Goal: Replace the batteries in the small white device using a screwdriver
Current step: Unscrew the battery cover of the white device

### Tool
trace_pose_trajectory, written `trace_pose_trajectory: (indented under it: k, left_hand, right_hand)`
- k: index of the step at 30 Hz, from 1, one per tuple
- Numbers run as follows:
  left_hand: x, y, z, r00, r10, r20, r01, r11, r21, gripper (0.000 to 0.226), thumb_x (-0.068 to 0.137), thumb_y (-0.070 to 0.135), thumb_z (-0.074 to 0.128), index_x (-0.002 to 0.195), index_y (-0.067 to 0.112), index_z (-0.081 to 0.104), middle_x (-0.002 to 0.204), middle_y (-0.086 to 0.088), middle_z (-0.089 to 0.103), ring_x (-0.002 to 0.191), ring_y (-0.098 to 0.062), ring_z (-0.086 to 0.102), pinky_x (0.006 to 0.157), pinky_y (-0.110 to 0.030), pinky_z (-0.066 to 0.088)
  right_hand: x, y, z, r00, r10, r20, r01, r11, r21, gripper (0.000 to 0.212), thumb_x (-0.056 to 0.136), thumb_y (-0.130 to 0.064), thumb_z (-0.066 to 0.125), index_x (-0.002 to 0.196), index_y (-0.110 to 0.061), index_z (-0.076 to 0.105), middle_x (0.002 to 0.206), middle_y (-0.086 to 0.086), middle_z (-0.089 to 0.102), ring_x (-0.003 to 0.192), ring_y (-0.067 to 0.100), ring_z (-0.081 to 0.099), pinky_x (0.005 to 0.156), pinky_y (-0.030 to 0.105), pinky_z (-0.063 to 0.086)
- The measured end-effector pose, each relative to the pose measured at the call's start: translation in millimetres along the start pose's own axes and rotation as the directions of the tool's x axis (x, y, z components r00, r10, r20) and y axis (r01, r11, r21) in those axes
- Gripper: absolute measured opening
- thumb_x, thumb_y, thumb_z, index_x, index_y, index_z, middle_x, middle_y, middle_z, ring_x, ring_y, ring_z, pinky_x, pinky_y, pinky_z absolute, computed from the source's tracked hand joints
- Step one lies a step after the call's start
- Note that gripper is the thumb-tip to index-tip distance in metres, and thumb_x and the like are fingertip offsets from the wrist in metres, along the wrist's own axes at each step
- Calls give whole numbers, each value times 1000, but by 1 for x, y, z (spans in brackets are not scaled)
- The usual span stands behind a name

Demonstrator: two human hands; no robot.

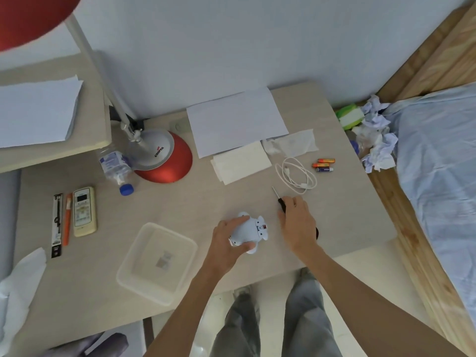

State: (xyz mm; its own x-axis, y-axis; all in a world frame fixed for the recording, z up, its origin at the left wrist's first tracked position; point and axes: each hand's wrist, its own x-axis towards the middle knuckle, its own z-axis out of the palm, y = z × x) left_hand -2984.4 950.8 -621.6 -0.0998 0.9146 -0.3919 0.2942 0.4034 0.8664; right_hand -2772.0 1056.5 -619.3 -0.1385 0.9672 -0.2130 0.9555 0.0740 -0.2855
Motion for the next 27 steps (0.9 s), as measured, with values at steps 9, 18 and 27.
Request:
trace_pose_trajectory:
  k: [9, 18, 27]
  left_hand:
    - [3, 8, -2, 1000, 22, 20, -21, 998, -64, 70, 69, 44, 93, 133, 52, 64, 114, 4, 54, 110, -9, 58, 91, -12, 47]
    - [10, 21, -12, 990, 66, 123, -67, 998, -2, 64, 75, 32, 95, 134, 31, 69, 110, 7, 68, 96, 5, 64, 86, -15, 50]
    - [16, 26, -12, 987, 46, 152, -58, 996, 74, 59, 78, 27, 93, 129, 41, 68, 100, 6, 67, 86, -8, 60, 74, -10, 45]
  right_hand:
    - [-25, -8, -18, 997, 70, -22, -69, 997, 25, 15, 101, -6, 53, 114, -7, 59, 114, 9, 55, 91, 28, 61, 61, 39, 49]
    - [-89, -27, -77, 999, 15, -38, -6, 971, 240, 14, 109, -29, 49, 116, -21, 59, 94, -2, 56, 85, 22, 55, 73, 44, 54]
    - [-82, -35, -84, 988, -150, -28, 152, 987, 56, 18, 108, -22, 45, 99, -20, 61, 87, -6, 59, 87, 20, 51, 71, 46, 53]
